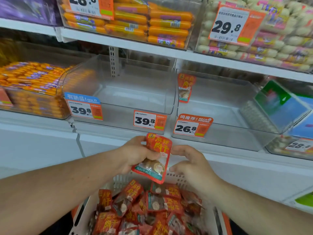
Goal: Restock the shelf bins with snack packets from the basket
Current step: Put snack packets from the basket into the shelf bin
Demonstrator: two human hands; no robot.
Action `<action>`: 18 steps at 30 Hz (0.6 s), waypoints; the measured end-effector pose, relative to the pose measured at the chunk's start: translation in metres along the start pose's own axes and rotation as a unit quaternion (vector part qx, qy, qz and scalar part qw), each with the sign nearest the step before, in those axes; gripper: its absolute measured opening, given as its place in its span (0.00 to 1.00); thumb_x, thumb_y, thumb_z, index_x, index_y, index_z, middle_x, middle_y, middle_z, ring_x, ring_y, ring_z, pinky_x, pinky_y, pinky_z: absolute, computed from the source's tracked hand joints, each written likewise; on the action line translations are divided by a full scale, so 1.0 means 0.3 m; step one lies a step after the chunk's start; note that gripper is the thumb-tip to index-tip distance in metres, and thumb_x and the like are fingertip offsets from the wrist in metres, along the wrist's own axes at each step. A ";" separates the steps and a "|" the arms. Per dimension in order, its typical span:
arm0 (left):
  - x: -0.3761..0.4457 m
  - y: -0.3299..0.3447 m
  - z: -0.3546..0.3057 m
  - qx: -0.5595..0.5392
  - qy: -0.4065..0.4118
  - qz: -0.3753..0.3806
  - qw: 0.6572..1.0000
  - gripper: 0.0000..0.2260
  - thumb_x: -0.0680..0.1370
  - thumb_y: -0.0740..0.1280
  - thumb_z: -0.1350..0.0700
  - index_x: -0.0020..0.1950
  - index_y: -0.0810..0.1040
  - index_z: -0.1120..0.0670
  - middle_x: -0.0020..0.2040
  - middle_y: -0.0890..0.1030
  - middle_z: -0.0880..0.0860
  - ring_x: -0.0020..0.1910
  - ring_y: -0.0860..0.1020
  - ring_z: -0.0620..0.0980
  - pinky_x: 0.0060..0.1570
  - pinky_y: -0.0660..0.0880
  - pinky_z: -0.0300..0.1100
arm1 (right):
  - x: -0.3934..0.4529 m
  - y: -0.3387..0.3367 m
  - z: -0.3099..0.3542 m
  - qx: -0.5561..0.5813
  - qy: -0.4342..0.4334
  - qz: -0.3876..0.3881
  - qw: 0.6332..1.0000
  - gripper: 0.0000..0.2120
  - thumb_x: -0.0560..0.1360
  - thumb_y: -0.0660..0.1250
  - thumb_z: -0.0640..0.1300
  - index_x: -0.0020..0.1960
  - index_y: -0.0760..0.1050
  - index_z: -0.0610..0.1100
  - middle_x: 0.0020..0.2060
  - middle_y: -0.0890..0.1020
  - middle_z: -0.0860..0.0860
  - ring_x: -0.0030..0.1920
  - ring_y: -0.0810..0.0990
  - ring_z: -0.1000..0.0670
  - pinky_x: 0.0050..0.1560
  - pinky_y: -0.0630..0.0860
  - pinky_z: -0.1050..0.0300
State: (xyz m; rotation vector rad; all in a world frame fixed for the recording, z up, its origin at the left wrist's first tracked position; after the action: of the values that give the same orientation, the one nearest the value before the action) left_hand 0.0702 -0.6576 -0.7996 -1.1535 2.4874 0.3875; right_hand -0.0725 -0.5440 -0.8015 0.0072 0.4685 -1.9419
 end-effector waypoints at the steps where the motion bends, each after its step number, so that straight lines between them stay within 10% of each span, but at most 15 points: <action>1: -0.009 0.001 -0.010 0.011 0.047 0.004 0.999 0.18 0.71 0.72 0.72 0.54 0.76 0.54 0.42 0.85 0.55 0.39 0.84 0.54 0.41 0.81 0.47 | -0.007 -0.005 0.009 0.034 0.023 -0.008 0.999 0.23 0.70 0.71 0.29 0.59 0.75 0.49 0.55 0.80 0.50 0.46 0.84 0.47 0.50 0.81 0.46; 5: -0.042 0.029 -0.026 0.043 0.163 0.047 0.985 0.20 0.71 0.73 0.71 0.60 0.75 0.58 0.45 0.84 0.53 0.36 0.82 0.49 0.31 0.76 0.40 | -0.029 -0.011 0.050 0.166 0.061 0.075 0.981 0.13 0.76 0.70 0.39 0.60 0.77 0.43 0.52 0.85 0.43 0.50 0.85 0.41 0.40 0.81 0.52; 18: -0.055 0.057 -0.085 0.075 0.248 0.033 0.965 0.10 0.75 0.71 0.62 0.56 0.80 0.54 0.50 0.85 0.52 0.50 0.84 0.51 0.50 0.80 0.45 | -0.040 -0.037 0.123 0.066 -0.015 0.023 0.997 0.07 0.79 0.66 0.39 0.47 0.82 0.46 0.40 0.87 0.51 0.39 0.85 0.52 0.34 0.76 0.60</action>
State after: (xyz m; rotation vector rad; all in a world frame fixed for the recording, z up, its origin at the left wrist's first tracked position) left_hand 0.0614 -0.6457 -0.7680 -1.2237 2.9221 -0.0918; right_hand -0.0696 -0.5416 -0.7613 0.0718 0.3166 -1.9223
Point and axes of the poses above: each hand's wrist, its own x-axis towards the middle knuckle, its own y-axis out of the palm, z = x × y, the point moved 1 cm from there along x, towards the middle knuckle
